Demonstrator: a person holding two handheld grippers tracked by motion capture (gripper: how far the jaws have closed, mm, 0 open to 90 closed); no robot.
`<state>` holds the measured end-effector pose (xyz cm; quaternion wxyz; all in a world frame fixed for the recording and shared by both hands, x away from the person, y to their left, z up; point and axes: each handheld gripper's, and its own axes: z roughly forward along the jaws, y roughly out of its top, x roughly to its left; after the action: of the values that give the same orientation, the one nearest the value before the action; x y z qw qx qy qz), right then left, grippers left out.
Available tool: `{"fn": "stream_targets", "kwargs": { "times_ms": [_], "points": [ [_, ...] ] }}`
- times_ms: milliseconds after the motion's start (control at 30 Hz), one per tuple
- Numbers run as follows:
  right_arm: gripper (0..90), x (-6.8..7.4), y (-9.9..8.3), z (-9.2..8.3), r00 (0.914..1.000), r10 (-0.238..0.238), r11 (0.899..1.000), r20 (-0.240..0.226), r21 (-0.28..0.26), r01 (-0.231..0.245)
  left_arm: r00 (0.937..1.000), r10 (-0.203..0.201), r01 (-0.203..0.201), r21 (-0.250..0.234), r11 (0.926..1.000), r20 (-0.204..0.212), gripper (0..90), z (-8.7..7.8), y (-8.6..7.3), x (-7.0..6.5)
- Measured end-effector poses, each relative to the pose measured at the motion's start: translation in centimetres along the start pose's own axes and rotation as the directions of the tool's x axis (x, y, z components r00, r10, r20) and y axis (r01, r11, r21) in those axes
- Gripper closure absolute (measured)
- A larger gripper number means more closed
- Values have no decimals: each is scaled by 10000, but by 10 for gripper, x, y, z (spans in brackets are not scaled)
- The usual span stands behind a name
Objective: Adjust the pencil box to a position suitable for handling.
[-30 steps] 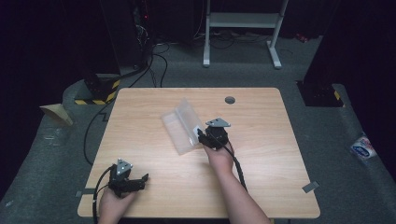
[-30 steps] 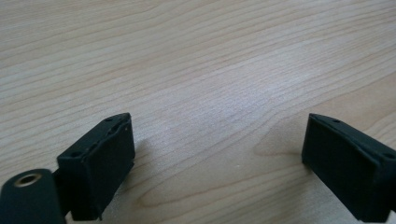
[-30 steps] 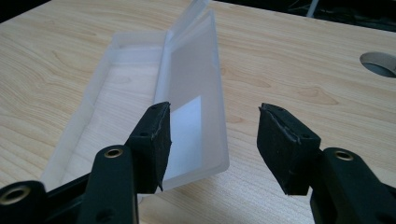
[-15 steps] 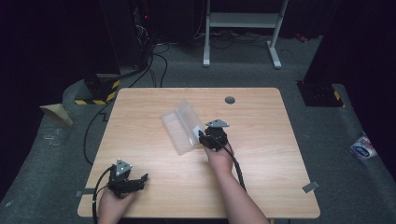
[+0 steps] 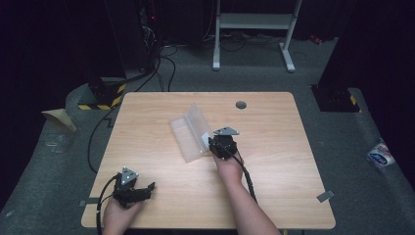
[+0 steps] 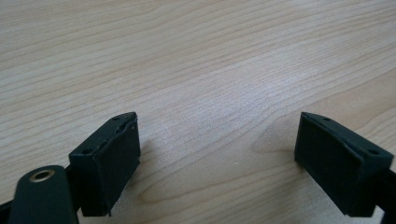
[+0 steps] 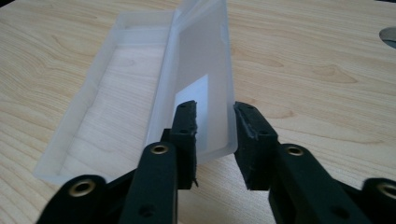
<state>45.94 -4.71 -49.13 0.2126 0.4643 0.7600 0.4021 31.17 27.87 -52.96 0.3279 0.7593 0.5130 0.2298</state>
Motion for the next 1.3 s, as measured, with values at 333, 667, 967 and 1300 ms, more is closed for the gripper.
{"fn": "stream_targets", "kwargs": {
  "times_ms": [333,667,967,1300],
  "points": [
    [781,-3,-1,-9,9998,-206,9997,42,-157,206,10000,-15,15,-6,10000,15,148,0,0,0],
    [848,-8,-9,-13,9997,-241,9997,-62,-69,240,10000,-48,48,-33,10000,15,149,0,0,0],
    [856,-14,-11,-26,9993,-363,9986,-24,-379,362,9999,-110,110,-59,9999,6,151,0,0,0],
    [854,-31,-19,-47,9993,-331,9977,162,-588,340,9999,-120,120,-67,9999,0,151,0,0,0]
  ]
}}
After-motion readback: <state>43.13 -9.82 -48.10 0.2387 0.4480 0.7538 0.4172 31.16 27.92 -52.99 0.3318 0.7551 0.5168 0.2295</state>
